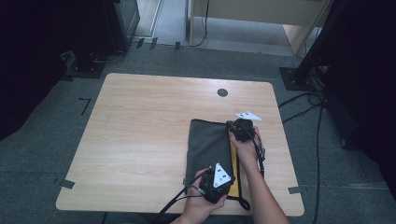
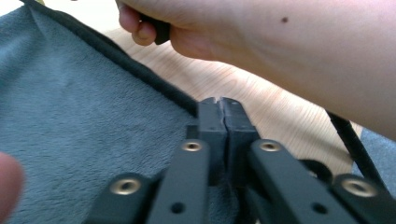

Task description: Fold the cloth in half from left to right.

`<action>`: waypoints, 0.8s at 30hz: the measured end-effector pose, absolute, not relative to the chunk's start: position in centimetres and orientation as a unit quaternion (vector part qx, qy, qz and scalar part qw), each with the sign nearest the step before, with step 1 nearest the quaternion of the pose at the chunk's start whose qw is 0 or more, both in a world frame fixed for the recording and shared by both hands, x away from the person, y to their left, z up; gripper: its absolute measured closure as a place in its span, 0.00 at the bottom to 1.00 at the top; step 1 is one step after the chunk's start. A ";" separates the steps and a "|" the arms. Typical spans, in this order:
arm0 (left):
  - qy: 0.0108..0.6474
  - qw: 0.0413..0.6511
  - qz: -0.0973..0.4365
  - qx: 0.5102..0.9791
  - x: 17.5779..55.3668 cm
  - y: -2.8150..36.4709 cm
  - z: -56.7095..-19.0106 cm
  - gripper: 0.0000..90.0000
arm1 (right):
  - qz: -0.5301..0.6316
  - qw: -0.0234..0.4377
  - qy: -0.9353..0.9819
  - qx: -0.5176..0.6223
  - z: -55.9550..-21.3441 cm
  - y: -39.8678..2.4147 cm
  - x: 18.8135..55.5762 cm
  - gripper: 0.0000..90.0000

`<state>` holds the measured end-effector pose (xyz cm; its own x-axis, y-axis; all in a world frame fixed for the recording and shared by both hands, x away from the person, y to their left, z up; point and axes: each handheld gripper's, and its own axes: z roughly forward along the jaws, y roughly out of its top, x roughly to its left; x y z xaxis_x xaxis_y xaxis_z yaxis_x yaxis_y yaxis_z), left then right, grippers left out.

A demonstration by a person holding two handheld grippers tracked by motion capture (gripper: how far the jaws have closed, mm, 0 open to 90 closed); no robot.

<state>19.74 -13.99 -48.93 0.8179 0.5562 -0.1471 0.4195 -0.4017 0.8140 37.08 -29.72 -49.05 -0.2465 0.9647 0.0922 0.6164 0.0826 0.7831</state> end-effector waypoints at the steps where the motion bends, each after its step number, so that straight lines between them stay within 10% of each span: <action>1: 0.293 0.466 0.062 0.833 19.8 -14.2 -49.0 0.80 | 0.361 0.241 0.698 0.569 -49.2 -29.8 37.2 0.98; 5: 0.291 0.464 0.072 0.834 19.0 -12.9 -48.3 0.48 | 0.360 0.257 0.682 0.582 -49.4 -30.8 37.2 0.87; 8: 0.309 0.467 0.079 0.825 19.2 -10.3 -47.8 0.42 | 0.368 0.259 0.674 0.587 -49.2 -31.5 36.9 0.82; 24: 0.381 0.357 0.167 0.836 21.0 -3.0 -51.5 0.43 | 0.331 0.222 0.697 0.596 -51.4 -28.9 35.7 0.54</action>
